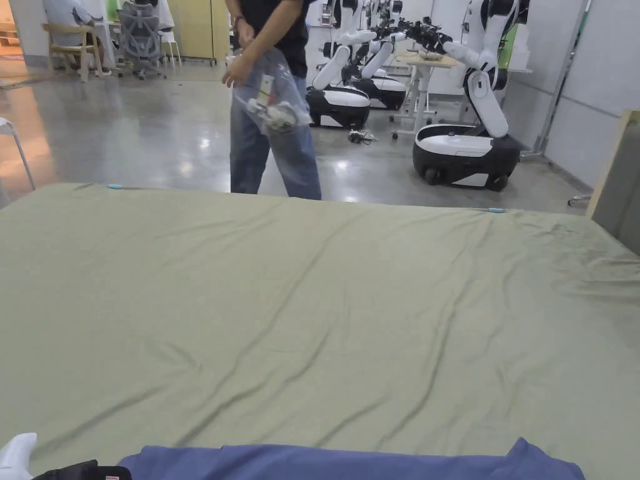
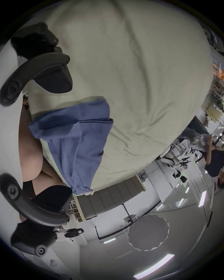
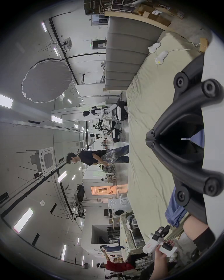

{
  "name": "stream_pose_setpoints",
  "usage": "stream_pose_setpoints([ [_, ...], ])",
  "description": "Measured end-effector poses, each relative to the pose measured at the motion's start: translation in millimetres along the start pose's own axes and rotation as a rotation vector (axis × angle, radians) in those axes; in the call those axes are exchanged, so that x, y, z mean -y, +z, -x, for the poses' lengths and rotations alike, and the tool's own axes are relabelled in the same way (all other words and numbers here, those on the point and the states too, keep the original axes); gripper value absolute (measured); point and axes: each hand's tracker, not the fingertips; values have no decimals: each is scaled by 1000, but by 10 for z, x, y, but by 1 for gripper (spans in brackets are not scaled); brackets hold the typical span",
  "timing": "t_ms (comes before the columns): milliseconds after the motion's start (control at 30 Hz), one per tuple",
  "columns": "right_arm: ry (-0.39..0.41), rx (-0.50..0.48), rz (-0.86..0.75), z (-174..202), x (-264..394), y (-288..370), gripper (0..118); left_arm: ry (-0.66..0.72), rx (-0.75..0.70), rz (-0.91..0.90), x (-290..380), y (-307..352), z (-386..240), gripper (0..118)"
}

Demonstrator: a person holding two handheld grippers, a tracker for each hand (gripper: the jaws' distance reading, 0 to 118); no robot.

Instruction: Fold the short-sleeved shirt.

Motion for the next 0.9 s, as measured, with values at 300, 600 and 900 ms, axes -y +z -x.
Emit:
stream_pose_setpoints([
  [300, -85, -26, -18, -48, -52, 29, 0, -36, 33, 18, 9, -599, -113, 118],
  [600, -99, -16, 9, -187, 41, 16, 0, -26, -114, 23, -74, -160, 47, 118],
  [900, -108, -22, 31, -167, 89, 8, 0, 77, 150, 87, 32, -729, -201, 110],
])
